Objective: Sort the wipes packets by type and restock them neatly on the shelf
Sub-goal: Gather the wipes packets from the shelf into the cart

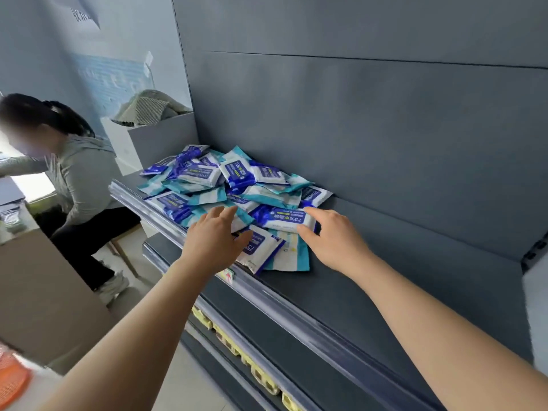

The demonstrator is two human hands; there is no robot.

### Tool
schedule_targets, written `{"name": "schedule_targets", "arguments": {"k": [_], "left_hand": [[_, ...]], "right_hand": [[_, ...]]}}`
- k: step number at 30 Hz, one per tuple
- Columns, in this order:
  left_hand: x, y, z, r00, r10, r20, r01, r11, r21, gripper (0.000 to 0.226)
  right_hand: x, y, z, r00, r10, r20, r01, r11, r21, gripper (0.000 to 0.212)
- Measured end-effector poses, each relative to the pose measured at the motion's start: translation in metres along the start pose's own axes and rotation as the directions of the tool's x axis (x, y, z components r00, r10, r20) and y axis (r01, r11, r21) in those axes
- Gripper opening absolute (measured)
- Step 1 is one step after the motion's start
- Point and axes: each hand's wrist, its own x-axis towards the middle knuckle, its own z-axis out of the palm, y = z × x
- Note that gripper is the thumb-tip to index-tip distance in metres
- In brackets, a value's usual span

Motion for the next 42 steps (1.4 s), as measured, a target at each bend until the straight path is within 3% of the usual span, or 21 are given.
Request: {"name": "schedule_targets", "arguments": {"k": [3, 6, 11, 14, 18, 21, 22, 25, 26, 29, 33, 35, 38, 40, 42], "left_hand": [[0.021, -0.016, 0.005, 0.998, 0.027, 0.064, -0.026, 1.000, -0.010, 0.070], [0.035, -0.028, 0.005, 0.991, 0.127, 0.041, -0.120, 0.982, -0.144, 0.057], [0.049, -0.045, 0.010, 0.915, 0.357, -0.185, -0.398, 0.874, -0.278, 0.016], [0.051, -0.048, -0.002, 0.898, 0.381, -0.219, -0.438, 0.818, -0.374, 0.012], [0.048, -0.050, -0.008, 0.855, 0.504, -0.122, -0.500, 0.738, -0.453, 0.012], [0.063, -0.049, -0.008, 0.820, 0.560, -0.123, -0.571, 0.779, -0.259, 0.039], [0.072, -0.048, -0.007, 0.818, 0.573, -0.059, -0.575, 0.805, -0.146, 0.052], [0.092, -0.044, -0.004, 0.807, 0.553, 0.208, -0.574, 0.817, 0.053, 0.069], [0.095, -0.043, -0.002, 0.801, 0.544, 0.249, -0.573, 0.817, 0.060, 0.070], [0.100, -0.044, 0.003, 0.792, 0.561, 0.240, -0.594, 0.800, 0.089, 0.074], [0.104, -0.048, 0.000, 0.808, 0.582, 0.092, -0.587, 0.808, 0.046, 0.066], [0.103, -0.050, -0.004, 0.780, 0.624, 0.051, -0.620, 0.781, -0.071, 0.055], [0.093, -0.049, -0.009, 0.710, 0.682, 0.176, -0.625, 0.725, -0.289, 0.053], [0.086, -0.050, -0.006, 0.673, 0.679, 0.295, -0.639, 0.734, -0.232, 0.070], [0.085, -0.050, 0.000, 0.680, 0.653, 0.334, -0.650, 0.748, -0.138, 0.087]], "right_hand": [[0.023, -0.002, 0.016, 0.994, 0.104, 0.035, -0.106, 0.993, 0.048, 0.055], [0.038, -0.003, 0.023, 0.976, 0.218, 0.010, -0.218, 0.968, 0.122, 0.056], [0.045, -0.011, 0.029, 0.919, 0.394, -0.013, -0.362, 0.857, 0.366, 0.054], [0.039, -0.020, 0.023, 0.867, 0.489, -0.096, -0.392, 0.787, 0.476, 0.046], [0.016, -0.027, 0.022, 0.791, 0.564, -0.235, -0.378, 0.754, 0.537, 0.018], [-0.002, -0.026, 0.036, 0.763, 0.578, -0.289, -0.462, 0.801, 0.381, 0.008], [-0.006, -0.026, 0.041, 0.744, 0.603, -0.289, -0.502, 0.789, 0.355, 0.010], [-0.011, -0.028, 0.046, 0.676, 0.711, -0.194, -0.600, 0.683, 0.416, 0.054], [-0.011, -0.032, 0.045, 0.672, 0.726, -0.145, -0.621, 0.659, 0.424, 0.059], [-0.009, -0.040, 0.043, 0.690, 0.722, -0.060, -0.657, 0.659, 0.366, 0.040], [-0.007, -0.046, 0.044, 0.677, 0.731, -0.093, -0.672, 0.664, 0.329, 0.042], [-0.006, -0.047, 0.044, 0.663, 0.741, -0.106, -0.688, 0.659, 0.305, 0.041], [-0.004, -0.049, 0.042, 0.646, 0.749, -0.144, -0.703, 0.658, 0.268, 0.048], [-0.002, -0.051, 0.041, 0.657, 0.739, -0.149, -0.702, 0.672, 0.236, 0.047], [0.000, -0.054, 0.041, 0.679, 0.726, -0.110, -0.681, 0.679, 0.275, 0.040]]}}
